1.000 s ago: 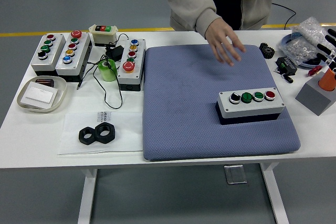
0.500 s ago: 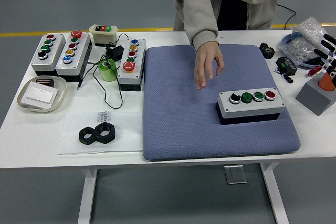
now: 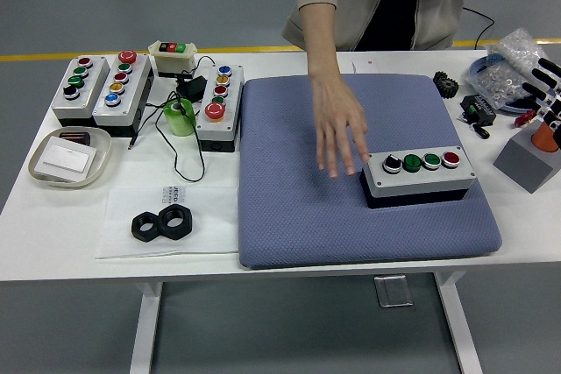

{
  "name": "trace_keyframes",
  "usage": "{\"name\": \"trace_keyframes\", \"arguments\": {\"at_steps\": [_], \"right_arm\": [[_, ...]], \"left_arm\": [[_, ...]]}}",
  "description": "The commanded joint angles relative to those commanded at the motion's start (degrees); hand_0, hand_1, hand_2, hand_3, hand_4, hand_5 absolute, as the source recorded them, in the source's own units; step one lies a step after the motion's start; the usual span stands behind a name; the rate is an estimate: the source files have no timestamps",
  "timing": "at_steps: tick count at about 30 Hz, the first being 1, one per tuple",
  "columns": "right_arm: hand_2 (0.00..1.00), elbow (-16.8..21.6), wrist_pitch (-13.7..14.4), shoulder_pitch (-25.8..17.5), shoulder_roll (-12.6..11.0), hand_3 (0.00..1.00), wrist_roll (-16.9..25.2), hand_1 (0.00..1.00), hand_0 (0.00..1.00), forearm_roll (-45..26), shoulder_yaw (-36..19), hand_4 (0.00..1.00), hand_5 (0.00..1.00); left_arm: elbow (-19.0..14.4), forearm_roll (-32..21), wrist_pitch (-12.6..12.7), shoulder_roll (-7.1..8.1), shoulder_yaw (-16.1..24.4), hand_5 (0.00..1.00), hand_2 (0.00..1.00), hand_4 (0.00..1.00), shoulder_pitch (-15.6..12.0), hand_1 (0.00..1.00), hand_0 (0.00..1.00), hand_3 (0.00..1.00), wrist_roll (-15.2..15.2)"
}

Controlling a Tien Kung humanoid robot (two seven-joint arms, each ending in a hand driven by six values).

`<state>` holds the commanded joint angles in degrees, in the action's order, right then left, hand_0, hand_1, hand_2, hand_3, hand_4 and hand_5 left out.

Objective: Pick up the button,place it on the desk,press the button,press the button

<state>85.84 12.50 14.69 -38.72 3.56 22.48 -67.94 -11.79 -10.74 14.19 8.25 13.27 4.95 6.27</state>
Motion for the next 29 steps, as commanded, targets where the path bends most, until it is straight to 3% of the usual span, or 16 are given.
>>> {"name": "trace_keyframes", "arguments": {"at_steps": [29], "right_arm": [[0.879,-0.07,0.38,0.82,0.28,0.851,-0.61,0.856,0.960,0.35,0.04,0.466,0.939]], "left_arm": [[0.08,-1.47,-0.06,0.00,-0.82,0.998,0.885,0.647,0.59,0.829,0.712,0.832,0.37]]}}
